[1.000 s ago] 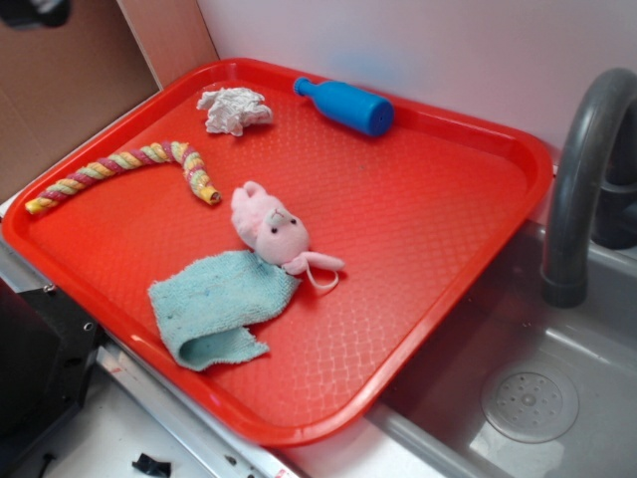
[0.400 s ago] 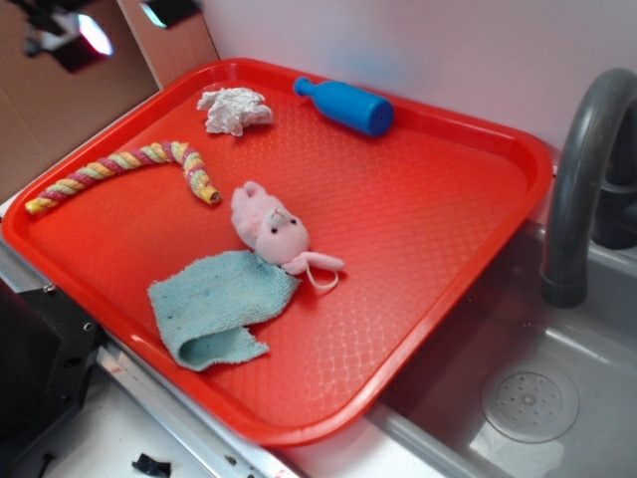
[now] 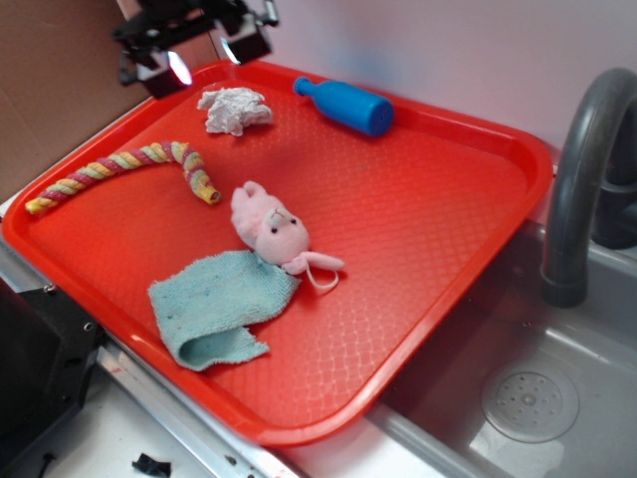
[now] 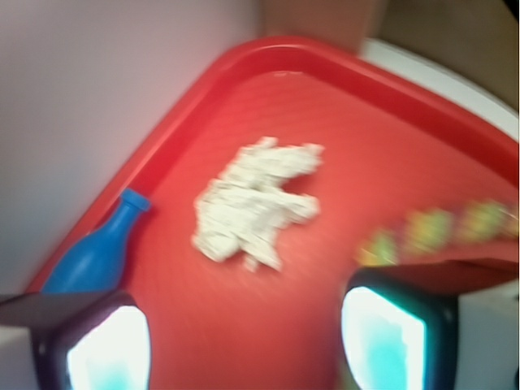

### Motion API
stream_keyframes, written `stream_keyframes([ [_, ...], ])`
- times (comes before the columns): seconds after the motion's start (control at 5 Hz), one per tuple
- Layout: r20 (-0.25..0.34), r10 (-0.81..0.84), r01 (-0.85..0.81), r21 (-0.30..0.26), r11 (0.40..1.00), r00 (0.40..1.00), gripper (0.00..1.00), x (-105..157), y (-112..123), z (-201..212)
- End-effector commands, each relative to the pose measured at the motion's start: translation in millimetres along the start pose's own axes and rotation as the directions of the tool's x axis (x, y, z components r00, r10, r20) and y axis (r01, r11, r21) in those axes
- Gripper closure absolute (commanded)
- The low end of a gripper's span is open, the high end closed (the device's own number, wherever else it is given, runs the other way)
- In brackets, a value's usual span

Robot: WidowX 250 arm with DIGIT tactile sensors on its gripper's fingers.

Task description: Grab the white paper.

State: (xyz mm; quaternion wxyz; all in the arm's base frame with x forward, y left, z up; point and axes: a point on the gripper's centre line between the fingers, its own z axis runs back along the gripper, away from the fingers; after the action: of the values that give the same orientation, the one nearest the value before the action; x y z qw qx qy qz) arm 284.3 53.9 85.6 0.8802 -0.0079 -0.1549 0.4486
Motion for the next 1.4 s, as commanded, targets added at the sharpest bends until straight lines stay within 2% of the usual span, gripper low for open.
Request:
stream_keyframes([
  [0.0,0.015,-0.073,0.072,0.013,0.997,0.997,0.0,22.7,-6.8,-35.2],
  [0.2,0.033,-0.077,0.075,0.059,0.995,0.997,0.0,26.6,-0.8,-46.2],
  [0.4,0.026,-0.057,0.054,0.095,0.994,0.998,0.0,28.0,7.1,-53.3],
  [0.6,0.011,-0.061,0.059,0.105,0.993,0.998,0.0,30.6,9.9,-58.4],
  [0.8,0.002,-0.051,0.051,0.108,0.993,0.999,1.0,33.9,12.2,-61.0],
  [1.0,-0.01,-0.062,0.062,0.109,0.992,0.998,1.0,30.7,10.5,-62.3],
  [1.2,-0.067,-0.147,0.153,0.111,0.982,0.987,1.0,26.8,7.2,-58.8],
])
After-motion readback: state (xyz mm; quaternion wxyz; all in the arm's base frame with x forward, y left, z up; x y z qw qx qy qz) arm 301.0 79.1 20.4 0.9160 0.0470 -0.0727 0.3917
